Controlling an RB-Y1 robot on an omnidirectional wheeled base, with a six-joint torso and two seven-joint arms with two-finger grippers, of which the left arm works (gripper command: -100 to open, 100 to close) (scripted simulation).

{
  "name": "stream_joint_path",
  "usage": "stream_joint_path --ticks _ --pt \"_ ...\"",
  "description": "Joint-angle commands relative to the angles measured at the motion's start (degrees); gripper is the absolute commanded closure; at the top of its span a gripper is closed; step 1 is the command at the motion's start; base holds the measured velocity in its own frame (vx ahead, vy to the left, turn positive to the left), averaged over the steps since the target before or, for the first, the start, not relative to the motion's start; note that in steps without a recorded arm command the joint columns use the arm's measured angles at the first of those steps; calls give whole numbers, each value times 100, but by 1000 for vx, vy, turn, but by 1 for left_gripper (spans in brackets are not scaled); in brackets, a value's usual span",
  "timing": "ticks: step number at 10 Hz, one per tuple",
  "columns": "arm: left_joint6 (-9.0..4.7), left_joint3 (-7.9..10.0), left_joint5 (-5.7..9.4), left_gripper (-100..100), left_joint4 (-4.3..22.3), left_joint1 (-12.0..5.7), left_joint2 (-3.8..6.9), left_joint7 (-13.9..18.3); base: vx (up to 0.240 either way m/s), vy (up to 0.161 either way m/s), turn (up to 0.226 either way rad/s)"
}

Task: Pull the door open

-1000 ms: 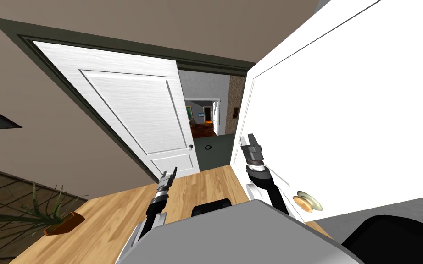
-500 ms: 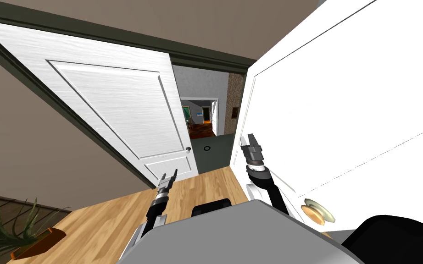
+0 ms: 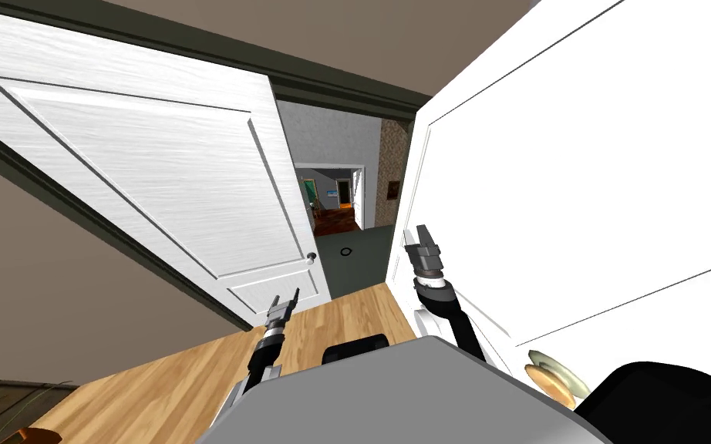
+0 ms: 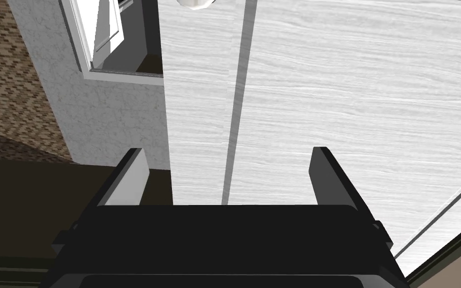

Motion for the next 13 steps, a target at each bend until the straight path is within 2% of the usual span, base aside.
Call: stream_joint_path --ticks 1,7,8,9,13 --pt "-65 55 -39 -100 198 -58 -27 -183 133 -18 -49" --pt "-276 275 -206 -100 953 -260 -190 -871 143 -5 -62" --pt "-276 262 -183 -100 927 -267 -156 -794 61 -3 -10" --pt "-328 324 -144 -100 1013 -265 -62 -779 142 -12 -99" --pt "-443 472 -39 -100 1198 -245 136 -685 191 -7 -82"
